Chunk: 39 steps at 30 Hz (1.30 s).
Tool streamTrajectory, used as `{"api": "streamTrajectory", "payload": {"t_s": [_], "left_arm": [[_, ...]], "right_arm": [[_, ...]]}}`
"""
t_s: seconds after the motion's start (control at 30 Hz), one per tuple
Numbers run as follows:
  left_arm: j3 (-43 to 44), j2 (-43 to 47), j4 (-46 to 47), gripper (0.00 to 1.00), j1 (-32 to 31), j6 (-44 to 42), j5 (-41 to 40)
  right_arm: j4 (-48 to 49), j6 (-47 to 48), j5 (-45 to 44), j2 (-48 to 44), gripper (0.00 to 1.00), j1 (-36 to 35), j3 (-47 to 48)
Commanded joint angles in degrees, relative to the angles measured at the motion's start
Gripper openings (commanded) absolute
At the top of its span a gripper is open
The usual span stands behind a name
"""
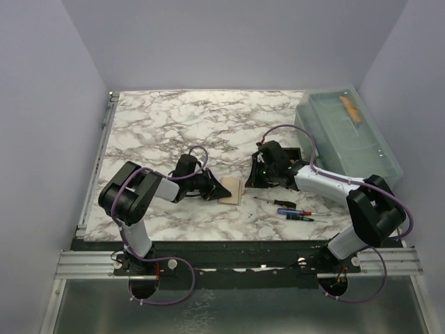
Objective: Put the credit cards into the card holder
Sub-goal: Close the card holder at the center of the board.
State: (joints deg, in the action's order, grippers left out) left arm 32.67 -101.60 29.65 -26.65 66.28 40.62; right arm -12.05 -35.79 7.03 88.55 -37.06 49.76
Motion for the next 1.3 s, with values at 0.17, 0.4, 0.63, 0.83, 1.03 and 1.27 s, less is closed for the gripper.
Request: {"api": "streamTrajectory", "payload": {"t_s": [0.17, 0.4, 0.63, 0.83, 1.03, 1.27], "left_arm": [[0.94, -0.50, -10.06, 0.00, -0.68, -2.92, -6.91], [0.58, 1.12, -11.39, 0.00, -0.72, -2.86, -8.58], [0.99, 1.20, -11.52, 0.00, -0.86, -2.96, -8.37], [2.30, 3.49, -13.24, 0.20, -0.85, -4.84, -7.51], [2.88, 5.73, -15.68, 0.05, -0.24, -6.08, -9.44], [3.52, 3.58, -17.73, 0.00, -0.24, -7.35, -11.27]], "right_arm": [[9.00, 8.49, 12.11, 5.04, 0.00, -0.16, 1.47], [8.12, 9.13, 15.09, 8.98, 0.00, -0.21, 4.40], [6.48, 8.99, 16.59, 12.21, 0.00, -0.16, 6.49], [6.17, 9.77, 18.37, 13.28, 0.00, -0.12, 6.03], [5.63, 11.41, 19.86, 14.20, 0.00, 0.39, 5.82], [7.84, 13.70, 24.35, 15.34, 0.00, 2.27, 4.78]]}}
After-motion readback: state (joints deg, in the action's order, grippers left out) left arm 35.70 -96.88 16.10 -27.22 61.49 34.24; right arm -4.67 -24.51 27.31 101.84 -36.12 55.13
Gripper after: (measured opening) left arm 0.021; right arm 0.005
